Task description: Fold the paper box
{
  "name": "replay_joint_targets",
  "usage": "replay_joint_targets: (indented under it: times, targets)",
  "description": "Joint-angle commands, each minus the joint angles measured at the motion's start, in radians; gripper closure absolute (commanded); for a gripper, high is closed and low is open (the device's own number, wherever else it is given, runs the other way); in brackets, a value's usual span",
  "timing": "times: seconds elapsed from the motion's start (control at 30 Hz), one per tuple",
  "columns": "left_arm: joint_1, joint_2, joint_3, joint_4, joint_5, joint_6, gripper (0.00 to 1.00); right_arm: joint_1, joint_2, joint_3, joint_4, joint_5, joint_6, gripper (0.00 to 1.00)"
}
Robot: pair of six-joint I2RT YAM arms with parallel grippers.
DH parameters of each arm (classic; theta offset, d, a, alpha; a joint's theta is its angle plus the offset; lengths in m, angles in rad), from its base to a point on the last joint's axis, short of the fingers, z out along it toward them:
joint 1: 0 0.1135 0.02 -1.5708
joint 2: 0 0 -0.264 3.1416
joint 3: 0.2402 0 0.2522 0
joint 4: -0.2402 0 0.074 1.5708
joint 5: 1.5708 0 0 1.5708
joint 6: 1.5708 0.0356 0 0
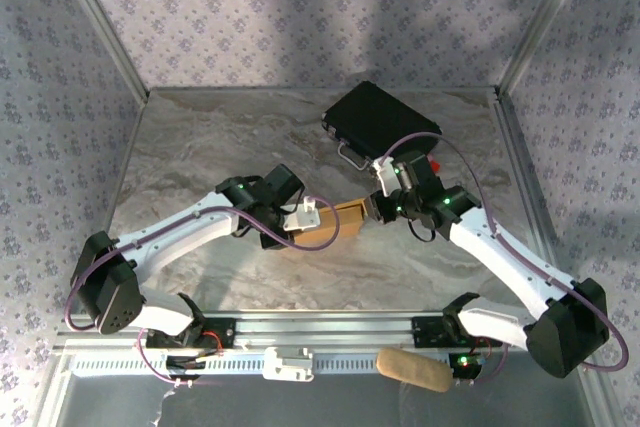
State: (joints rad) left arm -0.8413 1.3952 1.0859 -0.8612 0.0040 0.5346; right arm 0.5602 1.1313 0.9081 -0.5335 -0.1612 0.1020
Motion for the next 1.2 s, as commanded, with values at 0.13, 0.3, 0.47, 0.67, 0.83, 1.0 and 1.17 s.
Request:
replay_joint_targets:
  times: [0.13, 0.3, 0.47, 0.67, 0.83, 1.0, 1.17]
  targets:
    - [0.008, 0.019, 0.017, -0.047, 0.024, 0.022, 0.61, 0.006, -0.001, 0.034, -0.022, 0.005, -0.008, 0.84]
    - [0.008, 0.020, 0.019, -0.046, 0.024, 0.021, 0.60, 0.016, 0.001, 0.041, -0.029, 0.004, -0.007, 0.87]
    - [0.008, 0.022, 0.019, -0.048, 0.024, 0.025, 0.60, 0.029, -0.005, 0.049, -0.040, 0.024, -0.011, 0.81]
    - [0.008, 0.024, 0.024, -0.054, 0.025, 0.031, 0.60, 0.017, 0.012, 0.078, -0.054, 0.009, -0.026, 0.72]
    - [0.016, 0.028, 0.035, -0.060, 0.031, 0.037, 0.60, 0.015, 0.053, 0.103, -0.089, -0.018, -0.050, 0.70]
    - [0.025, 0.030, 0.042, -0.067, 0.039, 0.048, 0.59, 0.013, 0.053, 0.095, -0.089, -0.015, -0.056, 0.67]
    - [0.035, 0.033, 0.050, -0.067, 0.043, 0.047, 0.57, 0.012, 0.061, 0.103, -0.092, -0.027, -0.055, 0.73]
